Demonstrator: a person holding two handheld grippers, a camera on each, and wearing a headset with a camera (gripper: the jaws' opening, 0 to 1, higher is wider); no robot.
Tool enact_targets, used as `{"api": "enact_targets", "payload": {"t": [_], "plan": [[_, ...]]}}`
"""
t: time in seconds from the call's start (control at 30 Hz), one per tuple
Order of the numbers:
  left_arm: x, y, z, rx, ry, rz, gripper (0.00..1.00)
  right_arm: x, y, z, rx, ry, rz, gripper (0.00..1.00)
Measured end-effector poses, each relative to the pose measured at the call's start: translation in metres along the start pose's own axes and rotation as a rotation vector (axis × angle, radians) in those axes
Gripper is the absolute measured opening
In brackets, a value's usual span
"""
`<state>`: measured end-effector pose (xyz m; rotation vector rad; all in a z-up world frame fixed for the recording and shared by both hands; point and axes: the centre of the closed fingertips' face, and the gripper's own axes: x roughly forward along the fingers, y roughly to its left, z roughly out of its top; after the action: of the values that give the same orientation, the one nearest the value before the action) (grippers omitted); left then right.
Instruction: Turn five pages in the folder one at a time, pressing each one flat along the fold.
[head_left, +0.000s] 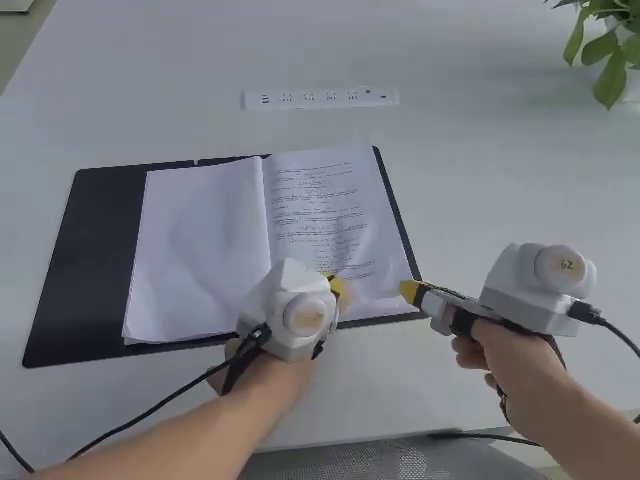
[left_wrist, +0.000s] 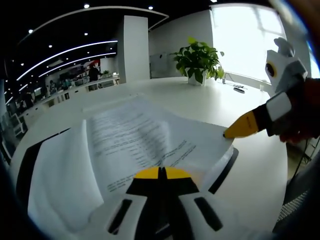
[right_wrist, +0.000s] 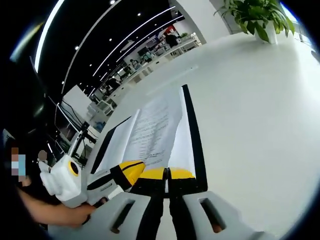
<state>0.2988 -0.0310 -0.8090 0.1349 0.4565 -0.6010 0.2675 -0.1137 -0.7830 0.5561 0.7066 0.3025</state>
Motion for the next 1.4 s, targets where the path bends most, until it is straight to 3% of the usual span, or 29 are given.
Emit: {"api": "enact_targets", "payload": {"t": [0.13,0.2,0.33,0.4,0.47,0.7,0.9,1.0,1.2,1.4], "plan": [[0.0,0.0,0.001,-0.014,0.008,-0.004,0.0,0.001,0.002,0.001,0.032,-0.017,0.012,0.0],[0.0,-0.001,0.001,-0.073,0.017,-0.018,0.01,-0.001,0.002,0.003,0.071,-0.034,0.018,0.0],[-0.009,0.003,0.002,-0.108,0.072,-0.041,0.03,-0.005,0.009,0.006,0.066,-0.049,0.03,0.0],[-0.018,0.007,0.004,-0.109,0.061,-0.047,0.12,-0.008,0.019,0.012,0.061,-0.068,0.061,0.0],[-0.027,0.011,0.007,-0.104,0.052,-0.052,0.15,-0.01,0.027,0.015,0.058,-0.08,0.081,0.0],[-0.072,0.038,0.025,-0.106,0.011,-0.065,0.17,-0.019,0.087,0.025,-0.001,-0.114,0.238,0.0],[-0.118,0.076,0.036,-0.139,-0.038,-0.047,0.18,-0.015,0.148,0.019,-0.071,-0.09,0.368,0.0],[-0.142,0.097,0.034,-0.153,-0.045,-0.024,0.19,-0.007,0.179,0.014,-0.08,-0.072,0.427,0.0],[-0.175,0.133,0.027,-0.166,-0.064,0.048,0.19,0.028,0.23,-0.009,-0.131,-0.005,0.483,0.0],[-0.201,0.164,0.014,-0.21,-0.072,0.118,0.19,0.057,0.267,-0.037,-0.159,0.064,0.507,0.0]]}}
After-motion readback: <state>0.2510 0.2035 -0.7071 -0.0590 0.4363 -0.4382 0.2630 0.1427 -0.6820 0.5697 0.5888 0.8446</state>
